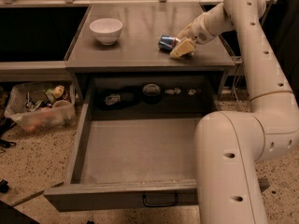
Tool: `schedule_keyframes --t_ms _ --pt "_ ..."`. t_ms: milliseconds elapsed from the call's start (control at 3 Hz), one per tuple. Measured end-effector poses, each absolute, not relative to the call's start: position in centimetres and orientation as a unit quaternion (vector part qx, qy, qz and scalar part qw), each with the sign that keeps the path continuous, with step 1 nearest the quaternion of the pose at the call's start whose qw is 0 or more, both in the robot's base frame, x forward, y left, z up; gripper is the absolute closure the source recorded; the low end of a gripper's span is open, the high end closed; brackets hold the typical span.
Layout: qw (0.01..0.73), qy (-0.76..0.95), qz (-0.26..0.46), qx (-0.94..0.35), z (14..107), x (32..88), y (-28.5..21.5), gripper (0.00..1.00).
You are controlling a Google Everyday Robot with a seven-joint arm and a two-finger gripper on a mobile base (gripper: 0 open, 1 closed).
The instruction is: Place redbull can into top drawer
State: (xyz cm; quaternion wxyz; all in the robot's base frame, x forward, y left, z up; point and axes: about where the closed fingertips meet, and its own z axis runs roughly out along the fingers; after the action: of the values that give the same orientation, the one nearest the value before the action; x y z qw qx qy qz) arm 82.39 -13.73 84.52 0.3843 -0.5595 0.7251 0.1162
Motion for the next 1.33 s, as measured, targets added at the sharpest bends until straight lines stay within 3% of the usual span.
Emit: schedule_keyframes --t_ms 667,1000,1333 --pt "0.378 0.716 0.110 -0.576 86.5 80.8 -13.7 0.89" --pt "0.412 0.694 0.112 -0.580 91.9 77.3 -14.5 1.00" --pt "0.448 0.663 0.136 -0.584 97.7 70.7 -14.6 1.00"
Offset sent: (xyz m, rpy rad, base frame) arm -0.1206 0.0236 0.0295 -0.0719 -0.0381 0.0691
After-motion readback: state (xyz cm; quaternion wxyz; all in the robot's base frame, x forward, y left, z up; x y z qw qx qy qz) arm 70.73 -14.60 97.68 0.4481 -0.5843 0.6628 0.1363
